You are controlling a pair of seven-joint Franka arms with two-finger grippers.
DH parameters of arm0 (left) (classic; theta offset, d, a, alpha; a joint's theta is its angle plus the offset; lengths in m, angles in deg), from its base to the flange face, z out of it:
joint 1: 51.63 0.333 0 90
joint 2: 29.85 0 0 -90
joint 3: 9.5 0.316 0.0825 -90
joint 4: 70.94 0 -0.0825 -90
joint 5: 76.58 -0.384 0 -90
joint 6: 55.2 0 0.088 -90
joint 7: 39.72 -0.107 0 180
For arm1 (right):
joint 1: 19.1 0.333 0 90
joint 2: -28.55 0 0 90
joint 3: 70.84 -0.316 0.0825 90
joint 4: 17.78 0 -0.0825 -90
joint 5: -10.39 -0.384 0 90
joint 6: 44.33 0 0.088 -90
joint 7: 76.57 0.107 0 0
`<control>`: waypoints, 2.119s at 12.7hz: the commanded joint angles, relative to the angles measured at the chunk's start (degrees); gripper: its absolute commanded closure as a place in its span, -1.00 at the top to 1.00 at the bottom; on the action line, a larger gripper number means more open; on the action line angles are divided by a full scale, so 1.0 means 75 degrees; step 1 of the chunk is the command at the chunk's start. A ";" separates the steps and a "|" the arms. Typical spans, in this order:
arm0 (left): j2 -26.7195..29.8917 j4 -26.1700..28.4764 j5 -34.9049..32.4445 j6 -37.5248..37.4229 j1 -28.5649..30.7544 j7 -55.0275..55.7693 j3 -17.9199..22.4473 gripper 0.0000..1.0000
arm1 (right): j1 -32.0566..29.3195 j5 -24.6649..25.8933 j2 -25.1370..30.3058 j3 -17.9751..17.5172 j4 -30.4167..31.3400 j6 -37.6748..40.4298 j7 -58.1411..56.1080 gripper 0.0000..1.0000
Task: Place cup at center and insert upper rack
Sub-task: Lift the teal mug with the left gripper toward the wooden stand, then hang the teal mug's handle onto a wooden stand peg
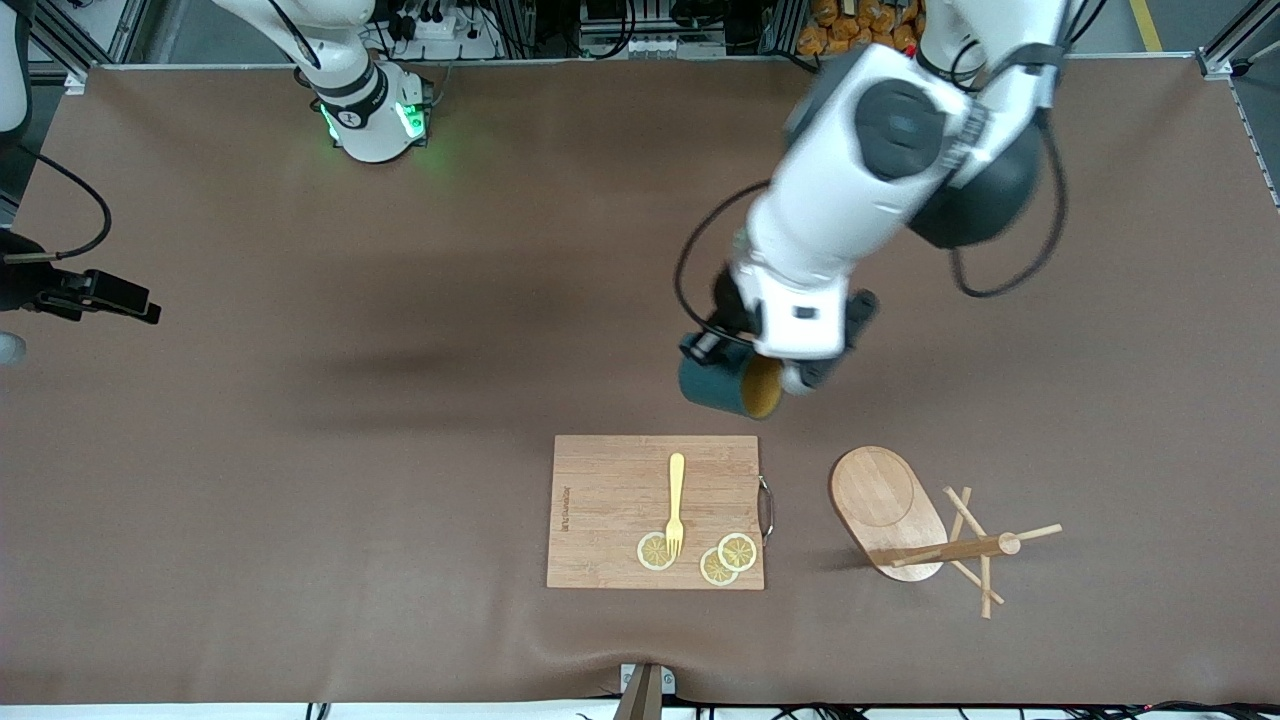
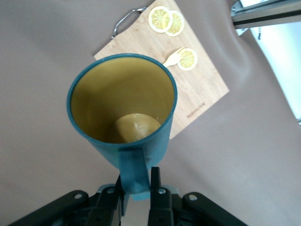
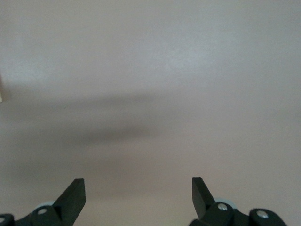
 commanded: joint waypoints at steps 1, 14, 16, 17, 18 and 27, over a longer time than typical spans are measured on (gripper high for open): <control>0.0261 0.0286 0.1029 -0.0015 0.0677 -0.1045 -0.0166 -1.00 | -0.0094 0.0331 0.0095 -0.0098 -0.0013 -0.0042 -0.0002 1.00; -0.1074 0.0263 0.6129 -0.2674 0.3959 -0.4225 -0.0038 -1.00 | -0.0106 0.0202 0.0095 -0.0109 -0.0002 0.0016 0.0021 1.00; -0.1192 0.0251 0.6272 -0.2956 0.4229 -0.4667 -0.0026 -1.00 | -0.0094 0.0202 0.0083 -0.0109 -0.0002 0.0016 0.0021 1.00; -0.1274 0.0251 0.6237 -0.3073 0.4277 -0.5123 -0.0014 -1.00 | -0.0094 0.0202 0.0094 -0.0109 -0.0002 0.0005 0.0021 1.00; -0.1321 0.0251 0.6202 -0.3144 0.4382 -0.5534 0.0032 -1.00 | -0.0083 0.0202 0.0095 -0.0109 -0.0013 0.0005 0.0021 1.00; -0.1649 0.0263 0.5663 -0.3215 0.4617 -0.8724 0.0337 -1.00 | -0.0024 0.0214 0.0094 -0.0098 0.0022 0.0040 0.0021 1.00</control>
